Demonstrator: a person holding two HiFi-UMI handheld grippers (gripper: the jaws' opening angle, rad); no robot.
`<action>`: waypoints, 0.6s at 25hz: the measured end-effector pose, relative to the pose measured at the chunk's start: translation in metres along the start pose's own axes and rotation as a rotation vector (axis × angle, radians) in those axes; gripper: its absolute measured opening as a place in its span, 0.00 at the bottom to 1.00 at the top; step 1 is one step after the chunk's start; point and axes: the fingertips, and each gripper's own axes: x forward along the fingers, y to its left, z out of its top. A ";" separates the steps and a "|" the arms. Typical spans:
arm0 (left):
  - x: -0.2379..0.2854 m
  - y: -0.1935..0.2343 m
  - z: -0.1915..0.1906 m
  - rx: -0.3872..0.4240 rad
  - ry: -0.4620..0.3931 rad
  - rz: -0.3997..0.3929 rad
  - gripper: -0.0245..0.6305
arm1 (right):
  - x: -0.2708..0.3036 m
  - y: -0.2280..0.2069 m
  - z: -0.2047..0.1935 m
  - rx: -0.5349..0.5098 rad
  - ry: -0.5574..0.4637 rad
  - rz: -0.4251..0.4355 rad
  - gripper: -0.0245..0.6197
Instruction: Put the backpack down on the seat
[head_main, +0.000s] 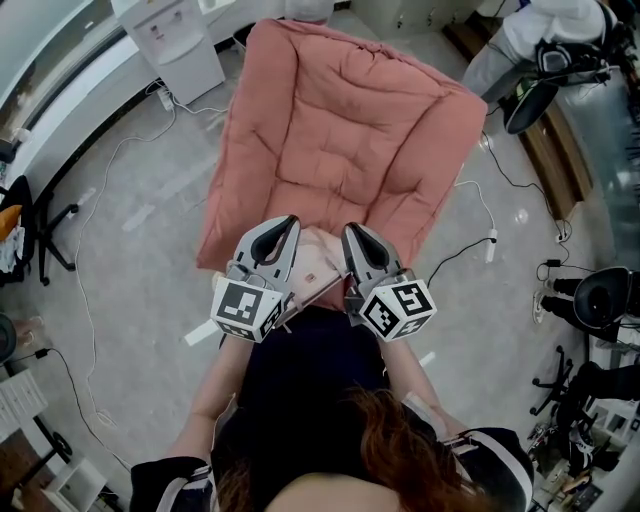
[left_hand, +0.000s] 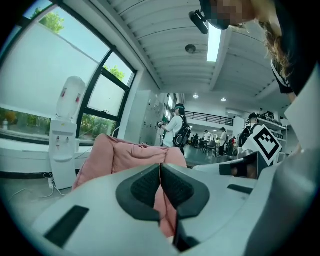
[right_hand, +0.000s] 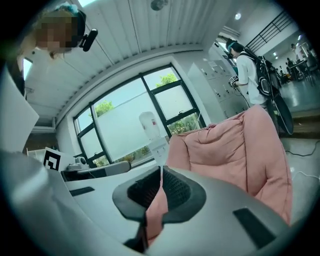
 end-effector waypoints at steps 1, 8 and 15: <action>0.000 0.000 -0.001 0.000 0.003 0.002 0.07 | 0.001 -0.001 -0.001 -0.003 0.006 -0.003 0.10; -0.001 -0.002 -0.007 -0.006 0.017 0.003 0.07 | 0.002 -0.003 -0.009 0.033 0.030 -0.004 0.09; -0.004 -0.008 -0.012 -0.017 0.033 0.004 0.07 | -0.002 -0.004 -0.009 0.049 0.032 0.000 0.09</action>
